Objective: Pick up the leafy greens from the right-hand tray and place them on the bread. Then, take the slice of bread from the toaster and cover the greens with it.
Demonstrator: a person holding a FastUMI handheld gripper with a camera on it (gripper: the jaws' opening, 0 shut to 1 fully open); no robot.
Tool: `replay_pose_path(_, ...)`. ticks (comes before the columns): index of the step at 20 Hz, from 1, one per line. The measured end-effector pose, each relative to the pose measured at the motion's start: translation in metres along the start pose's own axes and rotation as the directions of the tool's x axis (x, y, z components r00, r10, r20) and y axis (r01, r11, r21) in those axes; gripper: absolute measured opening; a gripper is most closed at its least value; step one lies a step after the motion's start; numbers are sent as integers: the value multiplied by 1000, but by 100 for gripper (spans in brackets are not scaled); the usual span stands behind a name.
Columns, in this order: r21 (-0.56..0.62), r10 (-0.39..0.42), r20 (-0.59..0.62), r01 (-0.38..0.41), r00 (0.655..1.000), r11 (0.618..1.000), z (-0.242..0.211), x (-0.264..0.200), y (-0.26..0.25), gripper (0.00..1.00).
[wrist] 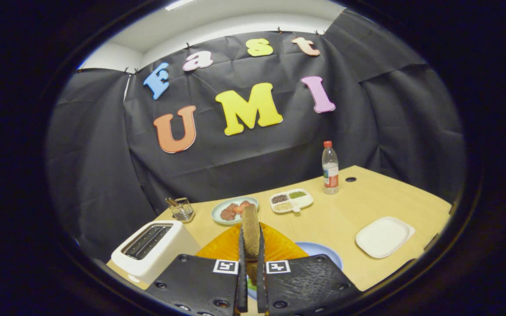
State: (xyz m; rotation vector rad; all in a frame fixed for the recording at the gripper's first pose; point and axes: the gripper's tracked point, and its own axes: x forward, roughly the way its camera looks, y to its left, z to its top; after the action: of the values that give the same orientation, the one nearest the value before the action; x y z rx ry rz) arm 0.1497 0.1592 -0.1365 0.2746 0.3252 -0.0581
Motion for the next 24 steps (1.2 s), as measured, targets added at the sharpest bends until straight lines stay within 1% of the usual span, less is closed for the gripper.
replay_pose_path(3, 60, 19, -36, -17, 999, 998, -22, 11, -1, 8)
replay_pose_path(8, 191, 21, -85, -4, 996, 981, -42, 23, -15, 8)
replay_pose_path(11, 210, 10, -90, 9, 996, 978, -43, 20, -29, 8)
replay_pose_path(12, 213, 2, -86, 16, 996, 977, -41, 19, -35, 13)
replay_pose_path(13, 218, 2, -83, 16, 997, 976, -42, 18, -39, 13)
replay_pose_path(15, 228, -11, -92, 31, 996, 973, -45, 17, -52, 16)
replay_pose_path(17, 234, -18, -108, 43, 994, 971, -51, 15, -64, 16)
replay_pose_path(19, 225, -31, -127, 59, 991, 973, -57, 15, -77, 22)
replay_pose_path(20, 220, -37, -136, 66, 990, 973, -59, 15, -82, 27)
replay_pose_path(24, 207, -50, -165, 84, 985, 975, -68, 15, -97, 45)
